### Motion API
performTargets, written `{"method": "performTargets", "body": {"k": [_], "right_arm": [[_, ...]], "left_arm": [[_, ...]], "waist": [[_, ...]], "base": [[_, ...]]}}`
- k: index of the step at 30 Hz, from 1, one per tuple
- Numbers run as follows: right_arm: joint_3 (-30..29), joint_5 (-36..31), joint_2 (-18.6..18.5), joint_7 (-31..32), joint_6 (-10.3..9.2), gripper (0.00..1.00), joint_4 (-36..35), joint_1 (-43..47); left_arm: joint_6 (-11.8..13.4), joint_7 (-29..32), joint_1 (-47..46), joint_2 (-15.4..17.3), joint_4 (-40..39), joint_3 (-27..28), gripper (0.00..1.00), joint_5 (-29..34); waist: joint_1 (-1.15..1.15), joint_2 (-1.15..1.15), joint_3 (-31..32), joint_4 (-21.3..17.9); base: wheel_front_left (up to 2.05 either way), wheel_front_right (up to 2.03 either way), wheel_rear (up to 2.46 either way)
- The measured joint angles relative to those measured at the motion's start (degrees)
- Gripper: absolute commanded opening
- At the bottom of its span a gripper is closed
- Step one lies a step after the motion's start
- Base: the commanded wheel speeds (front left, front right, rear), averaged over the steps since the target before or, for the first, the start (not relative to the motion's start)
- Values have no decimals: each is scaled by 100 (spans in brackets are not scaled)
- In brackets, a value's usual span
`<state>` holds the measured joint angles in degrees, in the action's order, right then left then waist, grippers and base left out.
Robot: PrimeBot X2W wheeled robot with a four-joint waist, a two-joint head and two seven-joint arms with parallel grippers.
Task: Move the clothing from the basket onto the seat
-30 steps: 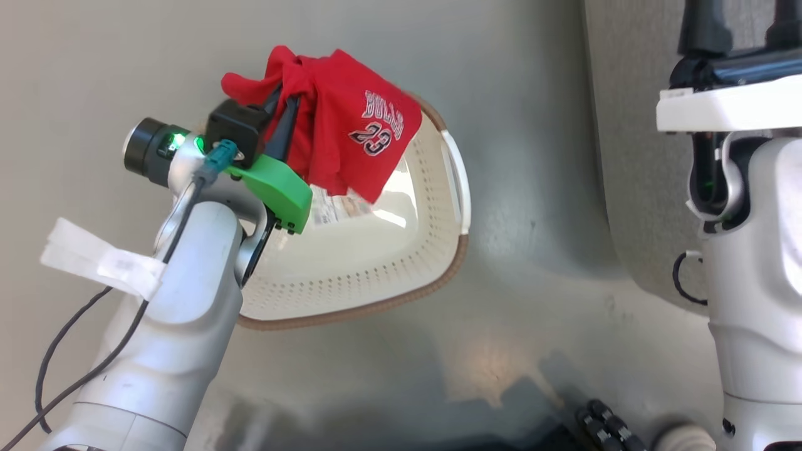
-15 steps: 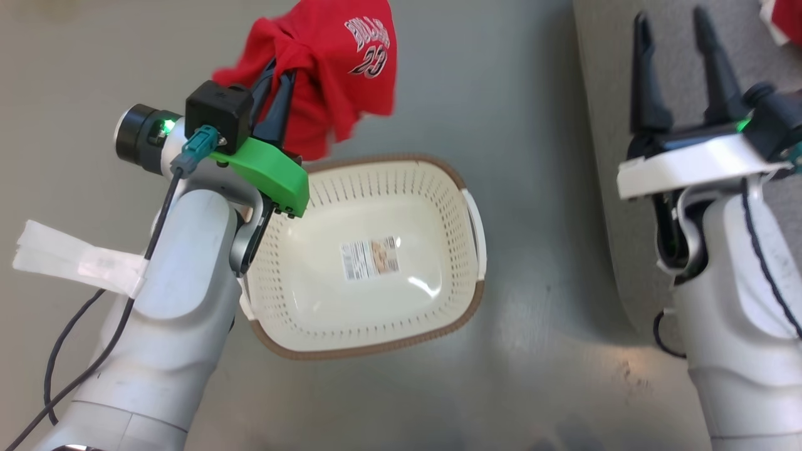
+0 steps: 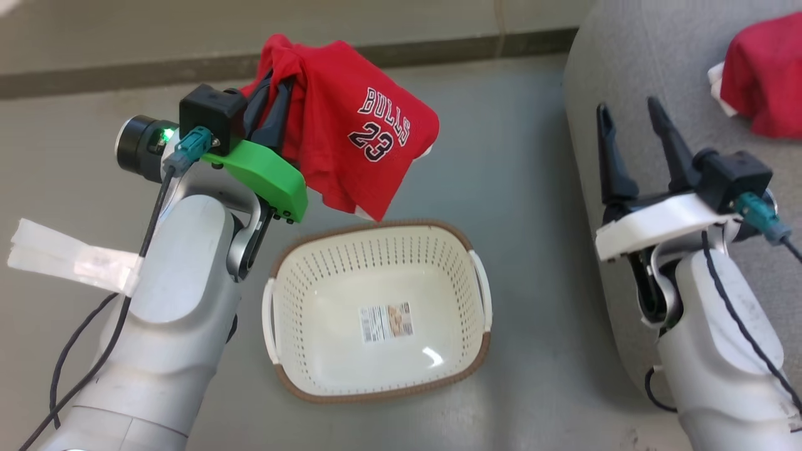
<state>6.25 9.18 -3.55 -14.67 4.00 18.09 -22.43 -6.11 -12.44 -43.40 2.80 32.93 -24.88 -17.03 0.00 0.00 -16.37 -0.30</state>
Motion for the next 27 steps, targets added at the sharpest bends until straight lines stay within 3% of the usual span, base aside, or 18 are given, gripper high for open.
{"method": "performTargets", "body": {"k": [18, 27], "right_arm": [[495, 90, 26, 1, 84, 100, 733, 814], [984, 144, 31, 1, 176, 100, 843, 889]], "left_arm": [[-52, 594, 587, -19, 180, -159, 0, -450], [-69, 837, 711, -38, -9, -328, 0, -643]], "waist": [[0, 0, 1560, 79], [0, 0, 2008, 73]], "base": [[0, 0, 0], [0, 0, 0]]}}
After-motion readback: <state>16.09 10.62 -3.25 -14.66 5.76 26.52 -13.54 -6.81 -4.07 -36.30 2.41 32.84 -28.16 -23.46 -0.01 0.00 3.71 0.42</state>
